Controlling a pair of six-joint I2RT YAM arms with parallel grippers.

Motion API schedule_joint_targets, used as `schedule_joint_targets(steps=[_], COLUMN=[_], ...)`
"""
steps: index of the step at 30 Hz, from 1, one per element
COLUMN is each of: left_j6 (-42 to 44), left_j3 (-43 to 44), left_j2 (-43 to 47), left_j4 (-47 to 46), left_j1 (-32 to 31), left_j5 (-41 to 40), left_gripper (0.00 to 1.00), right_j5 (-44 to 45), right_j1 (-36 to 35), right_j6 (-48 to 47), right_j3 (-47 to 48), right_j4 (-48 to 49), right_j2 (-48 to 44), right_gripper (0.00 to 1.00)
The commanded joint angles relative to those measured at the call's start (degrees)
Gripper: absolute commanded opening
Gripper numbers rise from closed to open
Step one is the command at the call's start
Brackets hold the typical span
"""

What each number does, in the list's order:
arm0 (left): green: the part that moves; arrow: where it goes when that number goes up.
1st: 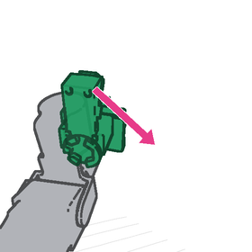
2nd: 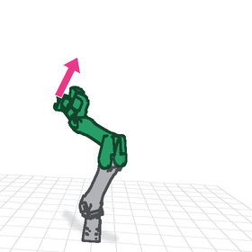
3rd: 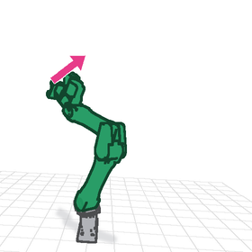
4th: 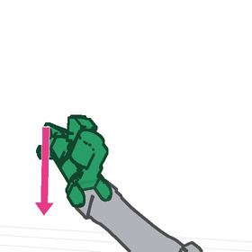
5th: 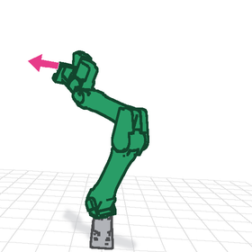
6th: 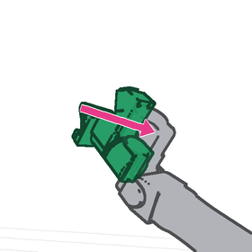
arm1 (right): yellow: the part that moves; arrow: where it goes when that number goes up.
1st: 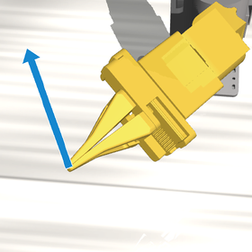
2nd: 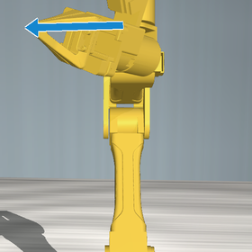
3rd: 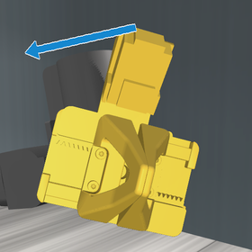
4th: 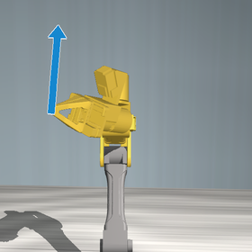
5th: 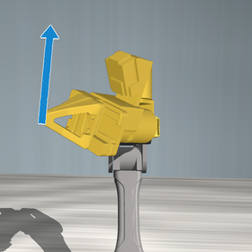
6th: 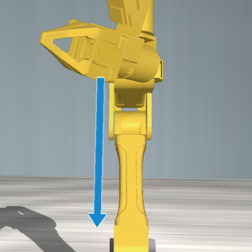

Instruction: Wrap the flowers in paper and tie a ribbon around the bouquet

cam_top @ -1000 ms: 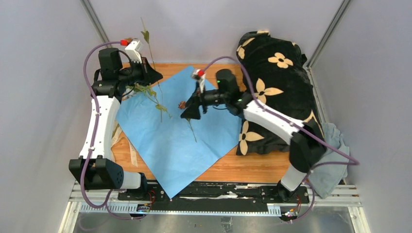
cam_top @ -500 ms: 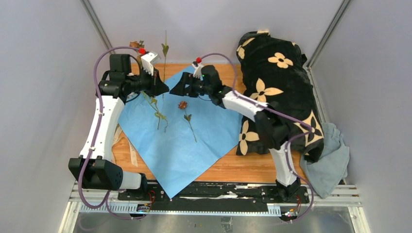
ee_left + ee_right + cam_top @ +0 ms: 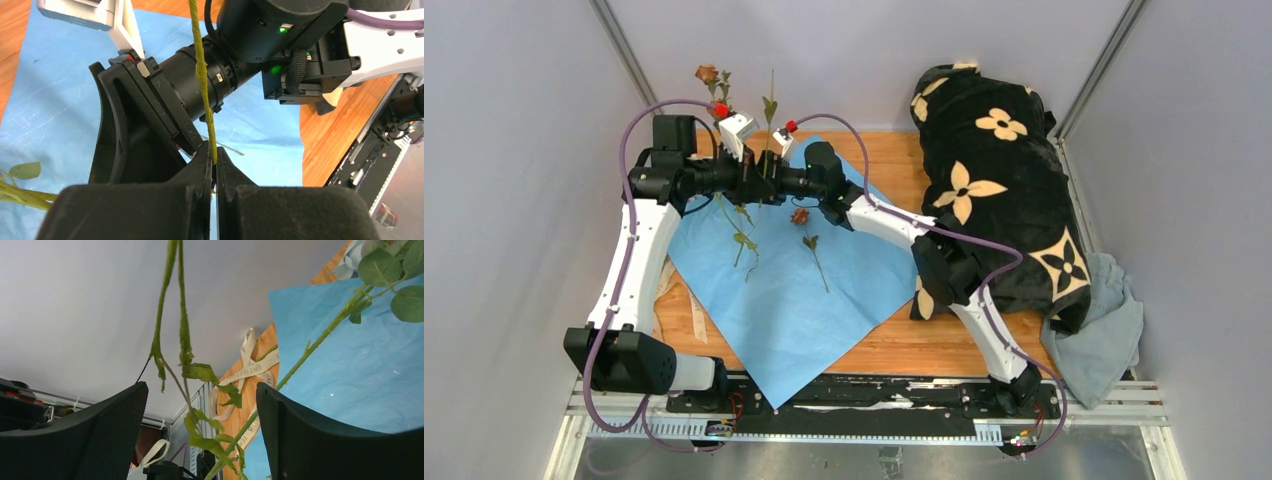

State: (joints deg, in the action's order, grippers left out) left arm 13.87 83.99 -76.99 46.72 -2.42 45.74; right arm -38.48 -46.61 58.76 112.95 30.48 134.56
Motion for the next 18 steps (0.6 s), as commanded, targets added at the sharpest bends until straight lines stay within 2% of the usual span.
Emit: schedule_joint_targets(steps=[1,3,9,11,13,14,17,18], left_j6=[1.65,2.62,4.75,4.91,4.98,4.91,5.06,5.26], left_j3=[-0.53,-0.47,-0.86,-1.15,-1.36,-1.51,-1.84,-1.84], left_j2=[0.78,0.86,0.81,0.77,0.70,0.70,1.19,1.30], left_j4=[1.05,1.55,3.25,3.29,3.35,3.37,3.72,4.32], left_j1=[-0.05,-0.05,-0.05,-0.09,-0.05,-0.05,-0.05,-0.05], left_j5=[-1.38,-1.23,-1.78,-2.15,-2.48,-2.42,-2.34,-2.56], left_gripper=[0.00,0.00,0.00,0.00,0.00,0.00,0.00,0.00], right_j5=[-1.77,-1.54,-7.05,-8.49,-8.50,-8.21,-7.13,-6.53], right_j1=[-0.84,-0.78,-0.85,-0.85,-0.79,-0.77,-0.36,-0.14], right_j6=[1.44,0.18,1.21,1.50,1.37,1.24,1.01,0.94], right_j3=[2.65,3.35,9.46,10.55,9.74,9.10,7.03,6.15], right_j4=[2.22,1.17,2.20,2.22,2.34,2.52,3.54,3.88], right_j2=[2.05,2.46,5.94,6.57,6.08,5.83,4.54,4.02], right_gripper=[0.83,0.81,0.56,0.46,0.30,0.27,0.01,0.00])
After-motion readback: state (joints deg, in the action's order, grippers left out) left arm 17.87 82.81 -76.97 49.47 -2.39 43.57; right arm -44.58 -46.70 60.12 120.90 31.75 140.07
